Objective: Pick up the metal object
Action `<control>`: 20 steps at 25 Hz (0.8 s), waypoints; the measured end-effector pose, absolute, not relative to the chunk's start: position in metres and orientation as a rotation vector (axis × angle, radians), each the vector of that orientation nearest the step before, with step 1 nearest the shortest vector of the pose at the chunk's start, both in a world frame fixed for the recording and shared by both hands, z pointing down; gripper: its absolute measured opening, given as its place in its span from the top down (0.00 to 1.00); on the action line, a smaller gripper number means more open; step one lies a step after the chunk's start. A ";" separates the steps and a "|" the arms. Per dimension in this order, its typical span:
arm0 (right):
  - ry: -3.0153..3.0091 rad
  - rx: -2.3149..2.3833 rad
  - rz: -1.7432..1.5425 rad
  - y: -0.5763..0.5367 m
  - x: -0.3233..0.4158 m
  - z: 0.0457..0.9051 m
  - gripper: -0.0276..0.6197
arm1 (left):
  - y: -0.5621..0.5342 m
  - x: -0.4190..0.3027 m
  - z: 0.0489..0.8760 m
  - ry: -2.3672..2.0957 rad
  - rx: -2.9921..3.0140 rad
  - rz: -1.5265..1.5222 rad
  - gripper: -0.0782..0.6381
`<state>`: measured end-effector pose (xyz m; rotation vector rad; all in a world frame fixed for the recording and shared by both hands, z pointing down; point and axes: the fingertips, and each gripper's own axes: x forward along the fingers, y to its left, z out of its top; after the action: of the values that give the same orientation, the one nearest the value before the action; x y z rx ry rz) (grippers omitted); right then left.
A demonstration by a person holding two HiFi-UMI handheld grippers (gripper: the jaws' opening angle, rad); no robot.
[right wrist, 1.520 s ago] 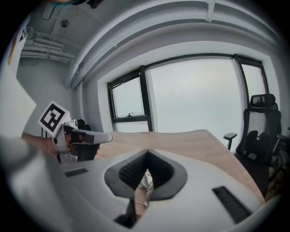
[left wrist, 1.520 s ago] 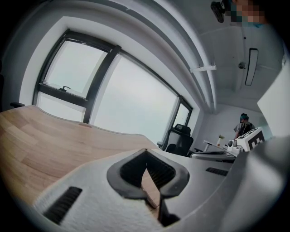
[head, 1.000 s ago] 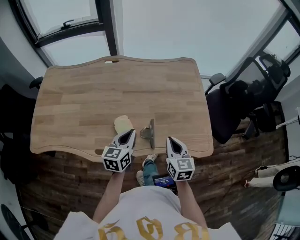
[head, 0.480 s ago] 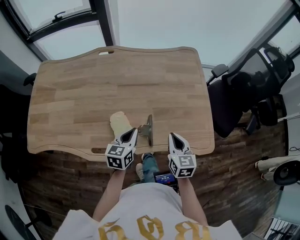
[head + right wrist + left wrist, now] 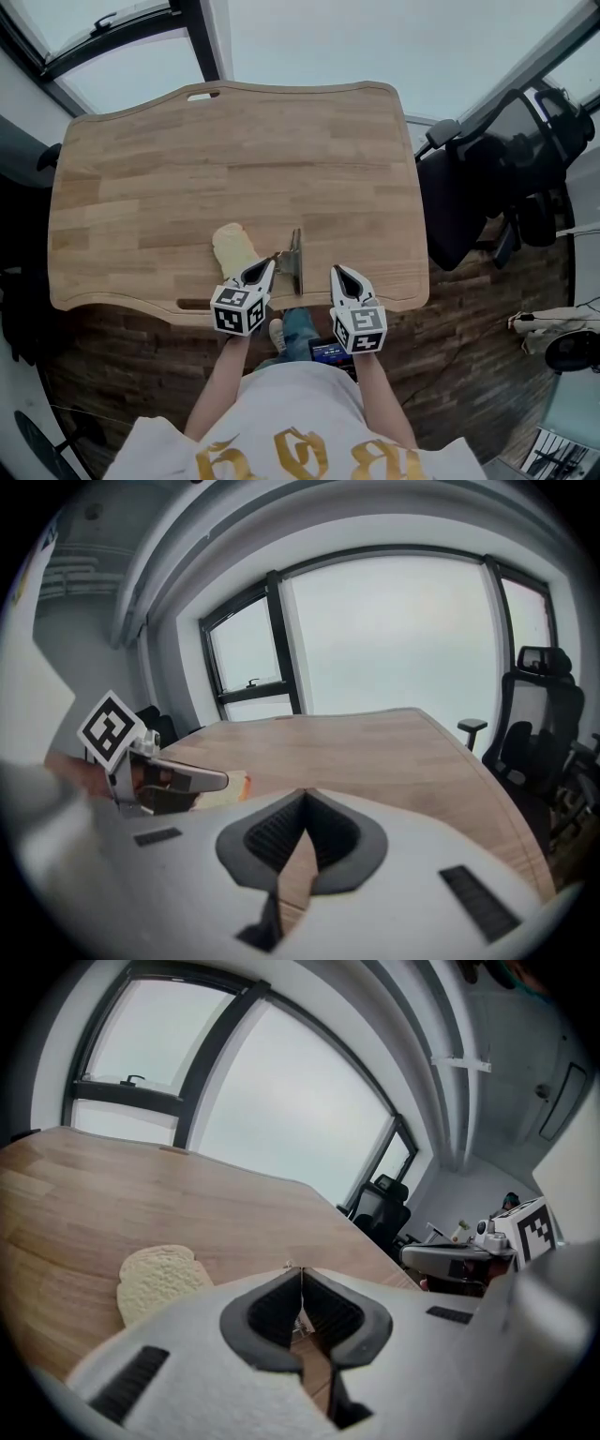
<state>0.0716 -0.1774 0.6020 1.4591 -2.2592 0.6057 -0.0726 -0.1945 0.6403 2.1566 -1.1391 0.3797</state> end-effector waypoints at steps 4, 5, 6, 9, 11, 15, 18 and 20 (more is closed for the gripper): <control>-2.238 1.408 0.626 -0.178 0.070 0.616 0.94 | -0.197 -0.071 0.654 -1.117 2.146 0.455 0.86; -2.233 1.403 0.637 -0.178 0.071 0.620 0.94 | -0.197 -0.070 0.657 -1.108 2.139 0.462 0.86; -2.227 1.398 0.645 -0.178 0.071 0.623 0.94 | -0.197 -0.069 0.660 -1.096 2.131 0.466 0.86; -2.215 1.375 0.649 -0.178 0.070 0.631 0.94 | -0.195 -0.063 0.670 -1.040 2.120 0.501 0.76; -2.218 1.361 0.648 -0.179 0.067 0.633 0.94 | -0.193 -0.057 0.677 -1.007 2.118 0.533 0.72; -2.219 1.346 0.662 -0.179 0.067 0.636 0.94 | -0.192 -0.047 0.688 -0.970 2.076 0.536 0.68; -2.204 1.344 0.668 -0.178 0.071 0.641 0.94 | -0.194 -0.044 0.693 -0.959 2.054 0.541 0.68; -2.196 1.350 0.674 -0.179 0.075 0.643 0.94 | -0.195 -0.042 0.697 -0.946 2.043 0.547 0.68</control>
<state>0.0752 -0.1790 0.6430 1.3497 -2.1959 0.6741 -0.0418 -0.1946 0.6965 2.0434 -0.9464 0.5473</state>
